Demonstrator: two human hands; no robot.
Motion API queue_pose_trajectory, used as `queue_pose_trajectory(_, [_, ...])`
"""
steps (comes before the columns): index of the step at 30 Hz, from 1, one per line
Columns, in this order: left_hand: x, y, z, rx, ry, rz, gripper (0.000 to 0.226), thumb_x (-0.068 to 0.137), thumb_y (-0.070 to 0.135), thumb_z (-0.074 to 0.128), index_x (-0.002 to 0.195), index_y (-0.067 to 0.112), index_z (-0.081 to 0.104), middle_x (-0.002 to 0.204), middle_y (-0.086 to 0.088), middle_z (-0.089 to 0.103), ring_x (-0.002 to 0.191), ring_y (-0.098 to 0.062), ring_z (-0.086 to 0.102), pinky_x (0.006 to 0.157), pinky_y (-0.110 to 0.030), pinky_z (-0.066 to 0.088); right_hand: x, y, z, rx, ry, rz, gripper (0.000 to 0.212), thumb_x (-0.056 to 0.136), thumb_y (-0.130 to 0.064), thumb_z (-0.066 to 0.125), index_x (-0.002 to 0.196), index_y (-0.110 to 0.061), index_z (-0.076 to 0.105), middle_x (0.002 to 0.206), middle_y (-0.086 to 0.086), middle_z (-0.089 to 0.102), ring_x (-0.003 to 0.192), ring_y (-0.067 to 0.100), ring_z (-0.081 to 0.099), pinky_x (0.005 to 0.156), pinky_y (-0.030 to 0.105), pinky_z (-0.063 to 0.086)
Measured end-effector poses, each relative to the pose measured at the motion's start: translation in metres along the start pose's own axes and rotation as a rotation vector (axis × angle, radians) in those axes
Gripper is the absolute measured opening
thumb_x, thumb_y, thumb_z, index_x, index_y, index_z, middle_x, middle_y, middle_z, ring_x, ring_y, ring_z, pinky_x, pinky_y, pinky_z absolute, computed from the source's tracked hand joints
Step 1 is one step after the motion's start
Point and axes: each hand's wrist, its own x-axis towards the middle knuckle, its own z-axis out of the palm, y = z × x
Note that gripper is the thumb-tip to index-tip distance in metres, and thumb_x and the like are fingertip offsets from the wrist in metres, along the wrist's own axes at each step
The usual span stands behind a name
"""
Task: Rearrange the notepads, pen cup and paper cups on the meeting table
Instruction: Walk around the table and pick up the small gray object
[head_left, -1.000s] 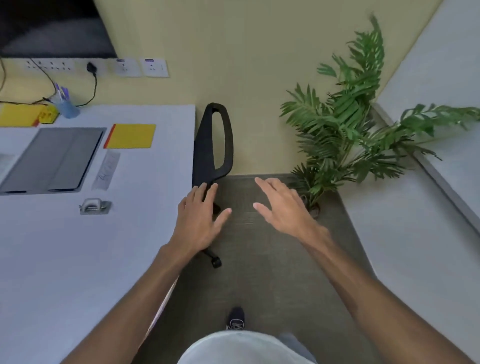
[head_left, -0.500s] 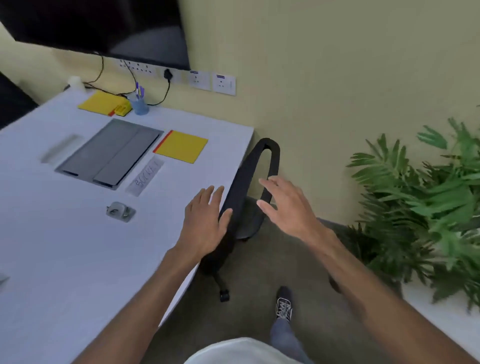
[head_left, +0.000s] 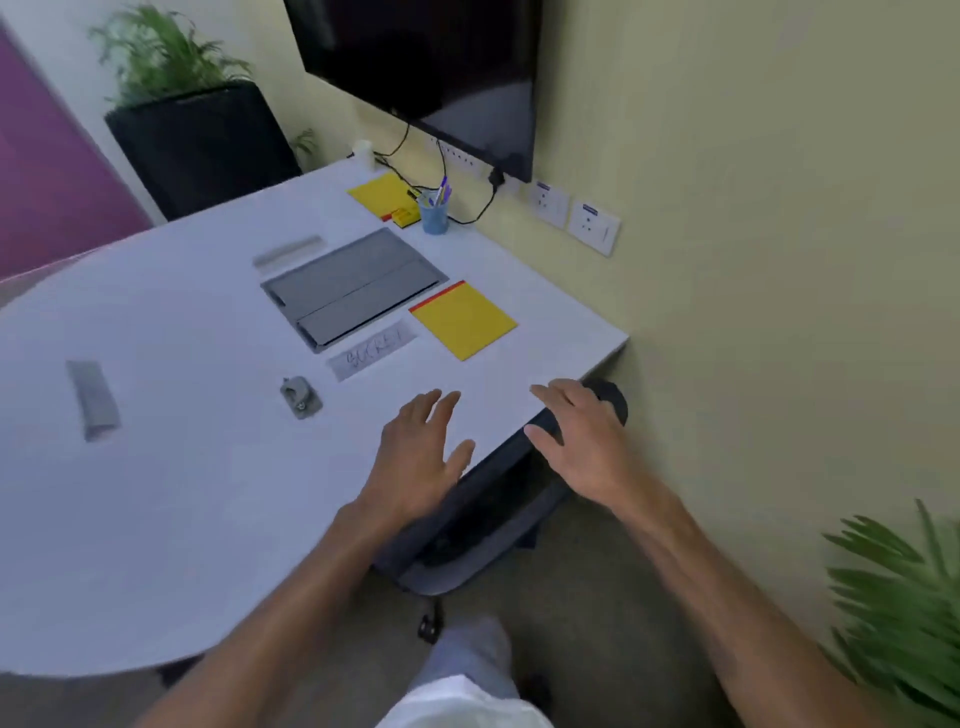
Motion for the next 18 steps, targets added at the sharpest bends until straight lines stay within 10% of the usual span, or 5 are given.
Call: queue_pose_trajectory(18, [0.141,-0.033,0.036,-0.160,0.073,-0.297,0.061,0.098,0.036,0.054,0.152,0.016,0.033,0.156,-0.010,0.035,0.141,-0.030,0.034,0.114,-0.046,0.031,0.210,0.059,0.027,-0.061,-0.269,-0.232,0.055,0.101,-0.040,0.050,0.151,-0.019,0.038,0.153,0.006,0.038,0.138,0.027,0.038,0.109,0.043,0.030])
